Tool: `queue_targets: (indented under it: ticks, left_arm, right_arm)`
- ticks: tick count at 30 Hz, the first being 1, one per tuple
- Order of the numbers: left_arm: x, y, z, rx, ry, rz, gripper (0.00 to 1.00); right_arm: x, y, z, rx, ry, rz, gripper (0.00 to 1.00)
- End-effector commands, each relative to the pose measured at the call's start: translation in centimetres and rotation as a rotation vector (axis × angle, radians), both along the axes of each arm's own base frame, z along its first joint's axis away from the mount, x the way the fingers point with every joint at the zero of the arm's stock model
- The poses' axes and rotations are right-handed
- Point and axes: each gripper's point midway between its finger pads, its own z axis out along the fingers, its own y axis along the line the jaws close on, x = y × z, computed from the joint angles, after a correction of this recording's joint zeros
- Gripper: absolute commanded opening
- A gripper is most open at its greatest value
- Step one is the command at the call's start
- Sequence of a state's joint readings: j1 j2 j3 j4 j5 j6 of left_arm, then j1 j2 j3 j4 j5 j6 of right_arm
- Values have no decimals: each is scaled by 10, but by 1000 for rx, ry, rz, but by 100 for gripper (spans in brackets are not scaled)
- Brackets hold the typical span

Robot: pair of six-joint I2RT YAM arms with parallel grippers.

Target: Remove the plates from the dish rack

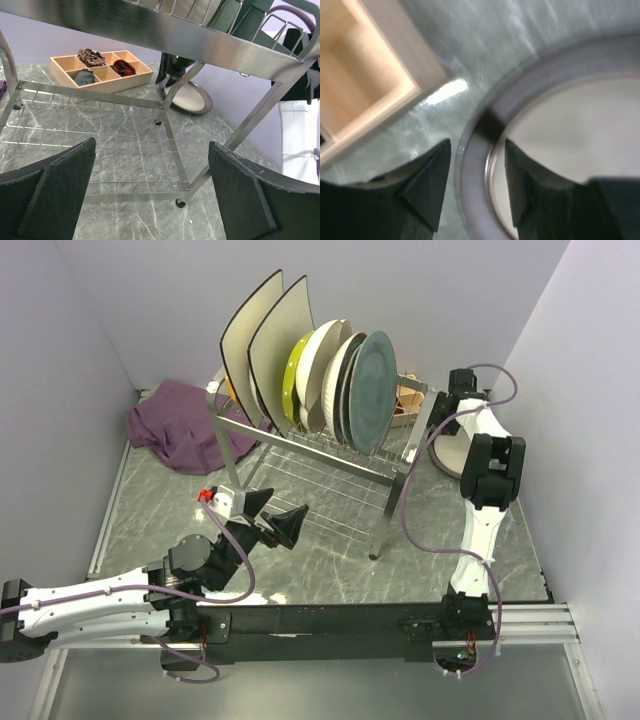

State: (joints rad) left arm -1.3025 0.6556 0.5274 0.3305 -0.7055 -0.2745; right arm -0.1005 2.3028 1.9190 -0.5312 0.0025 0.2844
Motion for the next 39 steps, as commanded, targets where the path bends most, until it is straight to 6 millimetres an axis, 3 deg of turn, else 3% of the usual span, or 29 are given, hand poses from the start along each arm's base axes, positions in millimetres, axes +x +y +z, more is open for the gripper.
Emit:
queue_targets:
  ticks: [1, 7, 16, 20, 22, 24, 25, 26, 28, 30, 34, 39]
  left_arm:
    - [-2, 2, 7, -22, -15, -4, 99]
    - [-1, 0, 5, -11, -12, -2, 99]
    - [0, 1, 4, -11, -13, 2, 99]
    - [0, 1, 4, -11, -12, 5, 99]
    - [0, 2, 4, -15, -14, 6, 99]
    - [1, 2, 2, -9, -12, 13, 99]
    - [2, 2, 2, -7, -14, 19, 99]
    - [3, 1, 1, -2, -14, 24, 100]
    - [4, -1, -2, 13, -9, 28, 99]
    - [4, -5, -3, 20, -2, 19, 99]
    - [1, -6, 0, 11, -7, -1, 100]
    - [2, 1, 0, -5, -10, 15, 100]
  right_arm:
    - [-12, 46, -6, 180, 31, 24, 54]
    - [-18, 36, 0, 139, 43, -9, 54]
    - [-15, 4, 82, 114, -87, -158, 59]
    - [-26, -9, 99, 95, -107, -237, 77]
    - [-42, -15, 88, 117, -62, -326, 77]
    - [-58, -21, 90, 158, -57, -399, 77]
    - [-73, -26, 71, 203, -27, -475, 76]
    - [-82, -30, 81, 226, -56, -517, 74]
    - [-101, -38, 70, 255, -55, -604, 73]
    - [-112, -45, 80, 244, -86, -644, 73]
    - [-141, -49, 62, 245, -15, -763, 77]
    - [-139, -45, 35, 321, -18, -777, 79]
